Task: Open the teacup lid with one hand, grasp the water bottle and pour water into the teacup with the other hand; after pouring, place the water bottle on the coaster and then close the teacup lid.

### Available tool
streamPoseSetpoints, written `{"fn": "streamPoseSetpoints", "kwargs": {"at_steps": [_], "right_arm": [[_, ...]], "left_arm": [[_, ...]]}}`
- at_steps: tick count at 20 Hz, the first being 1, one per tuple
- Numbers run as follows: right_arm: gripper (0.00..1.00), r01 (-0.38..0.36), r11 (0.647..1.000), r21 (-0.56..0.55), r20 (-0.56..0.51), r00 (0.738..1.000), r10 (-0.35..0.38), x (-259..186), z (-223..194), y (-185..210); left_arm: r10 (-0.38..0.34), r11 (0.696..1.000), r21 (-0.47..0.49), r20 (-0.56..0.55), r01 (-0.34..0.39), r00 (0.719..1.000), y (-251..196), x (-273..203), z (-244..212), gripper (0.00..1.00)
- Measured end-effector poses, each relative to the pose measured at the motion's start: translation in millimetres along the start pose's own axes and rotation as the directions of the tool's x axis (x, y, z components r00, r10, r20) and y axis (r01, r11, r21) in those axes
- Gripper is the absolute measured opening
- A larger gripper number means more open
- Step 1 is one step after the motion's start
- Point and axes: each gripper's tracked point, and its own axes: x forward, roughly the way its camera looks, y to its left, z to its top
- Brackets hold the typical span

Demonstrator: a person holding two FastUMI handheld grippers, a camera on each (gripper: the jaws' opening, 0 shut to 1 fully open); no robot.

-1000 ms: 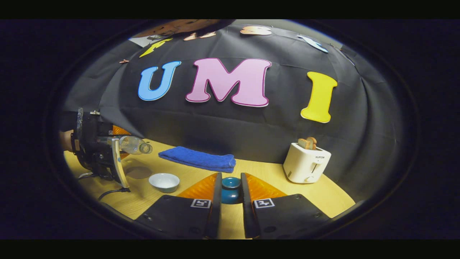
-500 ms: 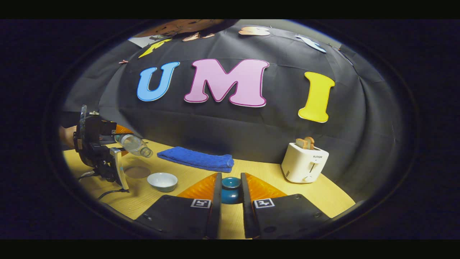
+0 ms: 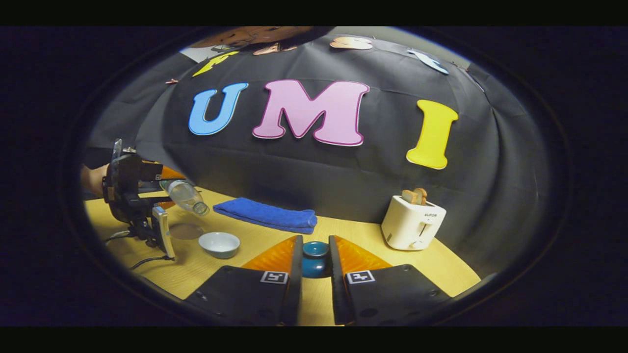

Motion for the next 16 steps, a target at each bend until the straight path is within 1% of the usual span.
{"fn": "streamPoseSetpoints", "kwargs": {"at_steps": [1, 6, 15, 16], "right_arm": [[0.24, 0.0, 1.0, 0.001, 0.001, 1.0, 0.0, -0.2, -0.4, 0.2], [0.24, 0.002, 1.0, 0.008, 0.002, 1.0, -0.002, -1.5, -1.9, -2.0], [0.24, 0.01, 1.0, -0.001, 0.004, 1.0, -0.01, -3.1, -1.9, -9.6], [0.29, 0.01, 1.0, -0.004, 0.005, 1.0, -0.01, -3.2, -2.0, -10.1]], "left_arm": [[0.003, 1.0, 0.005, 0.003, -0.003, 1.0, 0.6, -0.2, 0.1, 0.75], [0.002, 1.0, 0.023, 0.006, -0.002, 1.0, 0.2, 0.8, 0.3, 0.75], [0.025, 0.997, 0.068, 0.025, -0.027, 0.999, 4.4, 4.4, 3.2, 0.74], [0.028, 0.997, 0.072, 0.027, -0.03, 0.999, 4.4, 4.6, 3.4, 0.74]]}}
